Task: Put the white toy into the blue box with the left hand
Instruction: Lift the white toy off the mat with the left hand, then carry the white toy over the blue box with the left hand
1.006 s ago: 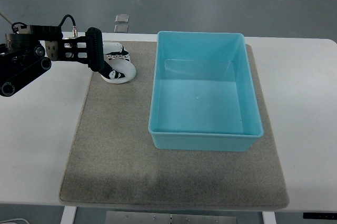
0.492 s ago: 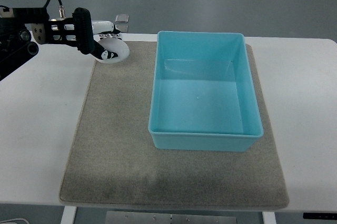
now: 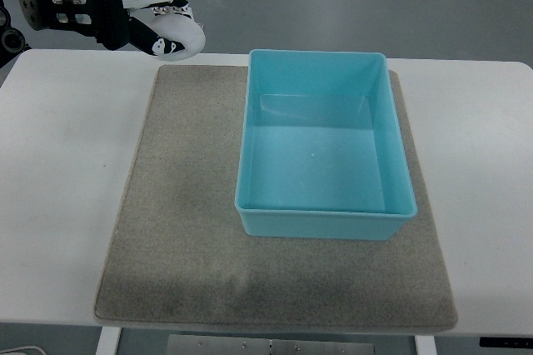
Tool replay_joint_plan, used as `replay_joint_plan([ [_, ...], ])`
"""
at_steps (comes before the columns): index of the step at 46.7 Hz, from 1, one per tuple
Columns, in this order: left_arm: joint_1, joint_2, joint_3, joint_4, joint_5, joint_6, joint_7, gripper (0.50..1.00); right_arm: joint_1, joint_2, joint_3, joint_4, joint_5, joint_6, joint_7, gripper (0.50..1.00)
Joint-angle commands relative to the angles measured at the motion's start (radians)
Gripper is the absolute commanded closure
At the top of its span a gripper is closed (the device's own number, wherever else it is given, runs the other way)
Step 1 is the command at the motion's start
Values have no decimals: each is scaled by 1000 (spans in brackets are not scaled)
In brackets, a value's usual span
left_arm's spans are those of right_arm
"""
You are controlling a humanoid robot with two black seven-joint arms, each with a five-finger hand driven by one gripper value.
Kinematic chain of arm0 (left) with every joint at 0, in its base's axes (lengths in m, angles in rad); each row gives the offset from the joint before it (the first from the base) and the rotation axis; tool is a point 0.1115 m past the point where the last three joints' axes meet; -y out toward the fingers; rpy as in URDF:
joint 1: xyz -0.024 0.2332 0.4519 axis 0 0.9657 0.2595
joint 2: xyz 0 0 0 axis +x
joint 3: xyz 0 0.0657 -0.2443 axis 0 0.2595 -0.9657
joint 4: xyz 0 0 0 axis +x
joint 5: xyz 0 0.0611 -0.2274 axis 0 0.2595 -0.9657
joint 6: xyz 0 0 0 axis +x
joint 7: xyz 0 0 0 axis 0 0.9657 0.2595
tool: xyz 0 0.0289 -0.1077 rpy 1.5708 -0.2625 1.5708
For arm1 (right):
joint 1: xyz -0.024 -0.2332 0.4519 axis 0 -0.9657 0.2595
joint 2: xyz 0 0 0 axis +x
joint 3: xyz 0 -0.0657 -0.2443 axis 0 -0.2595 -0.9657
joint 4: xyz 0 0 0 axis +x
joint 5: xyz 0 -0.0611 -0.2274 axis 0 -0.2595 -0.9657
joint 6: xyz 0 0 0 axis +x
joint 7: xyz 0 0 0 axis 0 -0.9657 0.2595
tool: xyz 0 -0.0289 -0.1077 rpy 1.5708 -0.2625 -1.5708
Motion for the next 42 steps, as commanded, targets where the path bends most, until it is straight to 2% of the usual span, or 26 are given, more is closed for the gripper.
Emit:
replay_joint_plan([
  [1, -15, -3, 2, -18, 0, -9, 0, 1000, 0, 0, 0, -1, 0, 0, 0, 564],
  [24, -50, -9, 18, -237, 14, -15, 2, 1000, 0, 0, 0, -1, 0, 0, 1, 564],
  [30, -70, -29, 39, -243, 14, -8, 2, 1000, 0, 0, 0, -1, 0, 0, 0, 564],
  [42, -72, -133, 82, -236, 43, 2, 6, 1000, 0, 0, 0, 1, 0, 0, 0, 564],
])
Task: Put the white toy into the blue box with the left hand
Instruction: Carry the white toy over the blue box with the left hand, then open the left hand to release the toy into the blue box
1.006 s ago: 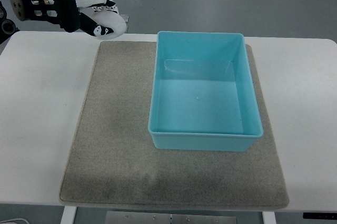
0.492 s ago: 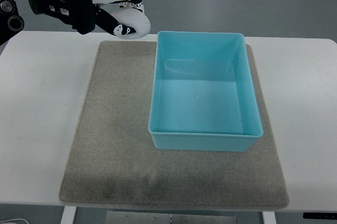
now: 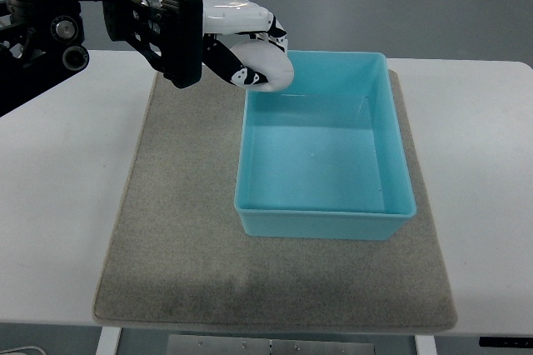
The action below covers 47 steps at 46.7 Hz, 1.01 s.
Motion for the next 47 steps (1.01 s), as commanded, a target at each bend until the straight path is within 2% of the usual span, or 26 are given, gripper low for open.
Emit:
replay_joint_plan([
  [1, 6, -33, 7, 6, 36, 2, 0, 1000, 0, 0, 0, 2, 0, 0, 0, 564],
  [12, 20, -102, 41, 42, 127, 20, 5, 1000, 0, 0, 0, 0, 0, 0, 0, 564],
  [23, 26, -169, 110, 100, 133, 115, 6, 1000, 0, 0, 0, 0, 0, 0, 1, 564],
  [34, 48, -200, 114, 105, 133, 120, 6, 997, 0, 0, 0, 0, 0, 0, 0, 564],
  [39, 48, -200, 113, 105, 131, 120, 6, 761, 0, 0, 0, 0, 0, 0, 0, 564],
  [40, 49, -200, 113, 105, 131, 120, 6, 737, 0, 0, 0, 0, 0, 0, 0, 564],
  [43, 49, -199, 113, 105, 131, 118, 6, 707, 0, 0, 0, 0, 0, 0, 0, 564],
  [45, 51, -199, 111, 105, 128, 118, 6, 603, 0, 0, 0, 0, 0, 0, 0, 564],
  [47, 55, -199, 111, 105, 117, 118, 6, 534, 0, 0, 0, 2, 0, 0, 0, 564],
])
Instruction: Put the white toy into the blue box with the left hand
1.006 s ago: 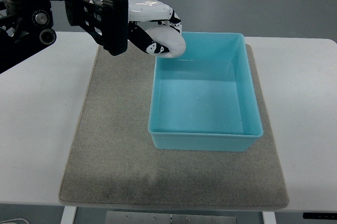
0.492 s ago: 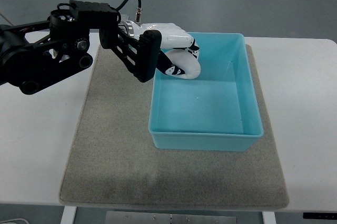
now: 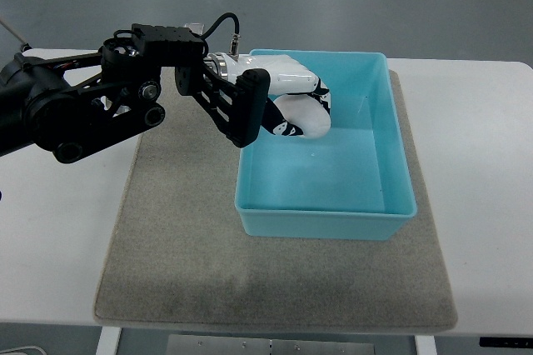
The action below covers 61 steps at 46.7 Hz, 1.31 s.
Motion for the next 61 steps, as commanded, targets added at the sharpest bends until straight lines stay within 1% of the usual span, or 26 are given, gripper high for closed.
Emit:
replay_joint_plan([
  [1, 7, 0, -2, 0, -14, -1, 0, 525, 0, 0, 0, 0, 0, 0, 0, 564],
  [3, 9, 0, -2, 0, -18, -3, 1, 508, 0, 0, 0, 0, 0, 0, 0, 564],
  [12, 9, 14, -15, 1, -76, -6, 1, 504, 0, 0, 0, 0, 0, 0, 0, 564],
  [16, 9, 25, -22, 3, -184, -6, 0, 504, 0, 0, 0, 0, 0, 0, 0, 564],
  [26, 7, 62, -43, 66, -547, -9, 1, 501, 0, 0, 0, 0, 0, 0, 0, 564],
  [35, 9, 111, -51, 69, -658, 0, 1, 501, 0, 0, 0, 0, 0, 0, 1, 564],
  [43, 10, 172, -60, 70, -866, 2, 1, 501, 0, 0, 0, 0, 0, 0, 0, 564],
  [52, 15, 234, -60, 75, -1018, 3, 3, 501, 0, 0, 0, 0, 0, 0, 0, 564],
  [61, 42, 273, -58, 127, -1230, -3, 3, 501, 0, 0, 0, 0, 0, 0, 0, 564],
])
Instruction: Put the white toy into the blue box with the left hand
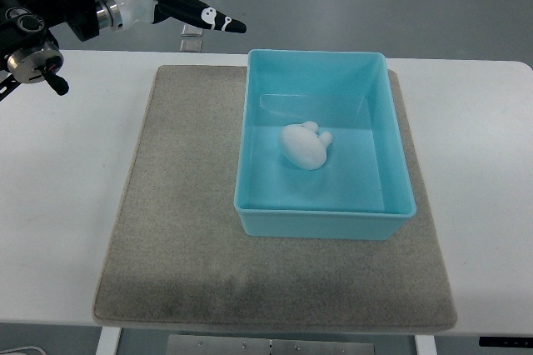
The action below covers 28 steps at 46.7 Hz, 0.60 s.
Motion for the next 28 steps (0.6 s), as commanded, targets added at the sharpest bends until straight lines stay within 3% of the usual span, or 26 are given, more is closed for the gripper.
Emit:
replay_joint_plan([
  [1, 10, 13, 4, 33, -89, -9, 0, 501, 0, 0, 0, 0, 0, 0, 0, 564],
  [12, 71, 27, 2, 136, -276, -94, 1, 500, 0, 0, 0, 0, 0, 0, 0, 564],
  [28, 164, 19, 10, 343, -488, -361, 12, 500, 0, 0, 0, 0, 0, 0, 0, 564],
])
